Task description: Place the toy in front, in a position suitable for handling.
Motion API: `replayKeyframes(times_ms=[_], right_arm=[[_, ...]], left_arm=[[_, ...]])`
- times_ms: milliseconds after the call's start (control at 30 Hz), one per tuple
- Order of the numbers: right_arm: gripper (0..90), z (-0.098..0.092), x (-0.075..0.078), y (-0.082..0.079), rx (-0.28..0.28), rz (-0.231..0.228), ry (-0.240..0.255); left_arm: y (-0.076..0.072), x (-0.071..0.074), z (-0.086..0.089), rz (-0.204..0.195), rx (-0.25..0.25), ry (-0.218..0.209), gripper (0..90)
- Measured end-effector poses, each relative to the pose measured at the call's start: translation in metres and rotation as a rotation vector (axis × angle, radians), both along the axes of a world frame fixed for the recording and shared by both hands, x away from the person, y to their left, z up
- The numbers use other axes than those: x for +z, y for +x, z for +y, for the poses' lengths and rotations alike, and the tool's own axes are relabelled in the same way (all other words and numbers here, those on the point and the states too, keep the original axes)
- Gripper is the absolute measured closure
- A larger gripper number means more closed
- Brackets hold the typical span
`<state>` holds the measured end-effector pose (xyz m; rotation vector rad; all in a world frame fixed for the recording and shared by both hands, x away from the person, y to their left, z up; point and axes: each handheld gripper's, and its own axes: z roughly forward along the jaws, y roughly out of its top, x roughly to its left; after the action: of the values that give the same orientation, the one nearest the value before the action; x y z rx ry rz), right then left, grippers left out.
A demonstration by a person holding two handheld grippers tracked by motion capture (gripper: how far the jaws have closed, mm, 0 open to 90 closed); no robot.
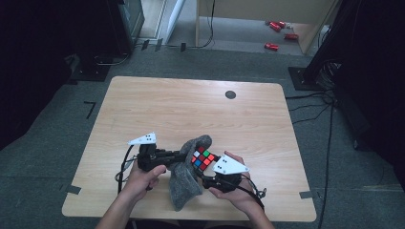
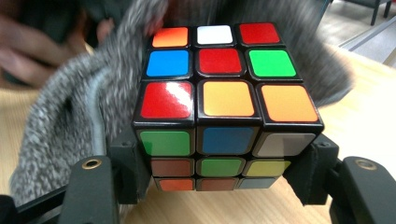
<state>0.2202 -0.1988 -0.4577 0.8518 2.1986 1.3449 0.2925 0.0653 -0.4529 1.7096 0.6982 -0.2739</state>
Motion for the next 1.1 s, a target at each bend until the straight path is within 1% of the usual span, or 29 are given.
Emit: replayKeyframes(times_ms=[100, 200, 233, 267, 367, 400, 433, 500, 567, 600, 633, 733, 800, 867, 900, 967, 1000, 1067, 1100], right_arm=[[34.5, 0.002, 0.0, -0.001, 0.004, -0.006, -0.009], [34.5, 0.002, 0.006, -0.004, 0.014, -0.034, -0.016], [34.5, 0.002, 0.008, -0.005, 0.018, -0.043, -0.01], [34.5, 0.001, 0.01, -0.006, 0.019, -0.047, -0.006], [34.5, 0.001, 0.01, -0.005, 0.022, -0.045, -0.002], [34.5, 0.001, 0.008, -0.005, 0.023, -0.038, 0.002], [34.5, 0.001, 0.007, -0.004, 0.026, -0.029, 0.001], [34.5, 0.003, 0.002, -0.003, 0.026, -0.015, -0.019], [34.5, 0.005, -0.001, -0.003, 0.018, -0.001, -0.032], [34.5, 0.006, -0.001, -0.003, 0.018, -0.005, -0.036], [34.5, 0.006, -0.001, -0.004, 0.014, -0.015, -0.04], [34.5, 0.007, 0.006, -0.007, 0.02, -0.047, -0.036], [34.5, 0.006, 0.01, -0.008, 0.023, -0.059, -0.027], [34.5, 0.005, 0.009, -0.007, 0.027, -0.051, -0.02], [34.5, 0.005, 0.007, -0.006, 0.03, -0.041, -0.013], [34.5, 0.006, 0.002, -0.005, 0.026, -0.018, -0.028], [34.5, 0.007, 0.0, -0.004, 0.023, -0.011, -0.042], [34.5, 0.008, -0.001, -0.004, 0.019, -0.011, -0.047], [34.5, 0.008, 0.0, -0.005, 0.019, -0.018, -0.052]], left_arm=[[0.001, -0.001, 0.0, 0.006, 0.001, -0.002, 80.1], [0.002, -0.005, -0.002, 0.013, 0.003, 0.025, 80.3], [0.002, -0.006, -0.002, 0.013, 0.001, 0.034, 80.3], [0.002, -0.007, -0.002, 0.017, 0.0, 0.035, 80.3], [0.001, -0.004, -0.002, 0.002, 0.005, 0.035, 80.5], [0.0, -0.002, -0.001, -0.008, 0.003, 0.032, 80.5], [-0.001, 0.0, -0.001, -0.011, 0.002, 0.015, 80.5], [-0.002, 0.003, 0.001, -0.02, -0.003, -0.012, 80.4], [-0.002, 0.004, 0.001, -0.029, 0.006, -0.005, 80.4], [-0.002, 0.003, 0.001, -0.027, 0.008, 0.0, 80.4], [-0.001, 0.002, 0.001, -0.022, 0.009, 0.006, 80.4], [0.0, -0.004, -0.003, -0.007, 0.019, 0.064, 80.5], [0.0, -0.005, -0.003, -0.003, 0.019, 0.06, 80.6], [-0.002, -0.001, -0.003, -0.021, 0.02, 0.06, 80.7], [-0.003, 0.001, -0.002, -0.03, 0.018, 0.048, 80.7], [-0.004, 0.005, 0.0, -0.035, 0.011, 0.01, 80.6], [-0.004, 0.006, 0.0, -0.039, 0.012, 0.01, 80.6], [-0.003, 0.004, 0.0, -0.037, 0.013, 0.025, 80.6], [-0.002, 0.002, -0.001, -0.03, 0.014, 0.044, 80.6]])
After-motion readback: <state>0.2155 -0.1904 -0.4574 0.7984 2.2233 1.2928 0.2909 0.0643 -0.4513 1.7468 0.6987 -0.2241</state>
